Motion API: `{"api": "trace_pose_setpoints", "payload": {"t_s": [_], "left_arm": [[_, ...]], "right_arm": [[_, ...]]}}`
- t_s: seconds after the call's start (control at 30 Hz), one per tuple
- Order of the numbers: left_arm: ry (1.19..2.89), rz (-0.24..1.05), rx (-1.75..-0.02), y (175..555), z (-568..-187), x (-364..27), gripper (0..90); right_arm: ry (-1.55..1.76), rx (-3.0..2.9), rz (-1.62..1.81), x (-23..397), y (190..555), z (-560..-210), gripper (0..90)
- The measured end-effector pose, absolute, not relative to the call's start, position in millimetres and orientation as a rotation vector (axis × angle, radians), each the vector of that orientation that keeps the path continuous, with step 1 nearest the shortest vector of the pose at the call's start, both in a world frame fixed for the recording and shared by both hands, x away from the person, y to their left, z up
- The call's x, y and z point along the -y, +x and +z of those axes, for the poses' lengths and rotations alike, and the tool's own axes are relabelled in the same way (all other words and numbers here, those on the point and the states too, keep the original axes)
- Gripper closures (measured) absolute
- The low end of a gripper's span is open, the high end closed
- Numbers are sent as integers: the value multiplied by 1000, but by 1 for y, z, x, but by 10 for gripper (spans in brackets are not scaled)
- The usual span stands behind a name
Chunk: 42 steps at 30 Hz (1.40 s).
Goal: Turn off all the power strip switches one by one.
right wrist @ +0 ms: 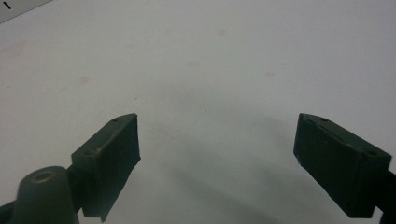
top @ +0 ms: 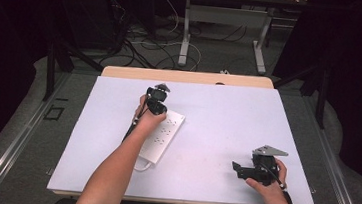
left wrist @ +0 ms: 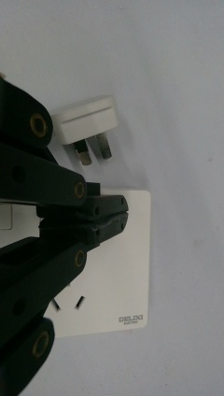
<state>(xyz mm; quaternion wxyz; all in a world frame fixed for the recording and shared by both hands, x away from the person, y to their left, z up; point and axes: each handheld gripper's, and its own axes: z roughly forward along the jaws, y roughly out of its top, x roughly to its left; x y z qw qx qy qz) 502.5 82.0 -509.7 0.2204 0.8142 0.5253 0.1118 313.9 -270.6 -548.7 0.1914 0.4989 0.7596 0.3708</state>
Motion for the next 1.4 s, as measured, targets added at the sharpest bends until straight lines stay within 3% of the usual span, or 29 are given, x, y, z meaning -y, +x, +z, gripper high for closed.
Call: {"api": "trace_pose_setpoints", "payload": {"t_s": [1.4], "left_arm": [[2270, 339, -1400, 487, -509, -81, 900]], "right_arm": [[1413, -2119, 1052, 273, 317, -548, 143]]}}
